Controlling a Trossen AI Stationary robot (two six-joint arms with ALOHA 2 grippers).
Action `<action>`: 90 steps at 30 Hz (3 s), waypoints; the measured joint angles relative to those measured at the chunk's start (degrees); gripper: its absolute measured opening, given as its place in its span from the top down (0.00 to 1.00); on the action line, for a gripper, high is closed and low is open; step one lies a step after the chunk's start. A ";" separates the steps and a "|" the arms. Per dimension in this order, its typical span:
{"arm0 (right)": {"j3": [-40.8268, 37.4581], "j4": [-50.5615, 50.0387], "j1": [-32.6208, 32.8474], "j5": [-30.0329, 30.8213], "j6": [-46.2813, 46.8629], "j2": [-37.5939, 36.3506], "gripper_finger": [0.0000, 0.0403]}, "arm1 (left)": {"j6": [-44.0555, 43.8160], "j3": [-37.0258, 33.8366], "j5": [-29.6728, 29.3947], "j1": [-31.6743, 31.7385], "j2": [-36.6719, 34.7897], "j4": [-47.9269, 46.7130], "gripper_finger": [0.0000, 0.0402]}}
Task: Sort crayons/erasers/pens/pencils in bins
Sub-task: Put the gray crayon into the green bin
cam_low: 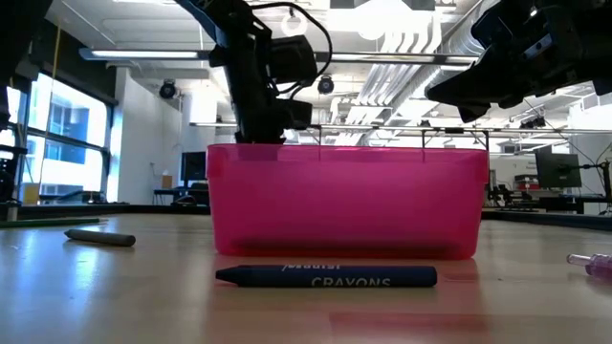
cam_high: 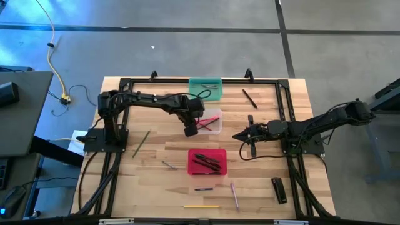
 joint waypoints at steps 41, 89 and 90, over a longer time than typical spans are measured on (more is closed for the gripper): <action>-0.02 1.54 -0.02 2.89 0.46 0.55 1.00 | 2.36 -54.50 12.78 -11.43 -30.98 82.01 1.00; -0.02 1.97 0.03 3.30 0.46 0.55 1.00 | -11.52 -32.79 -7.15 -38.03 -18.08 17.61 0.83; -0.02 1.97 0.03 3.29 0.46 0.55 1.00 | -11.27 -32.79 -7.03 -37.75 -18.08 17.62 0.84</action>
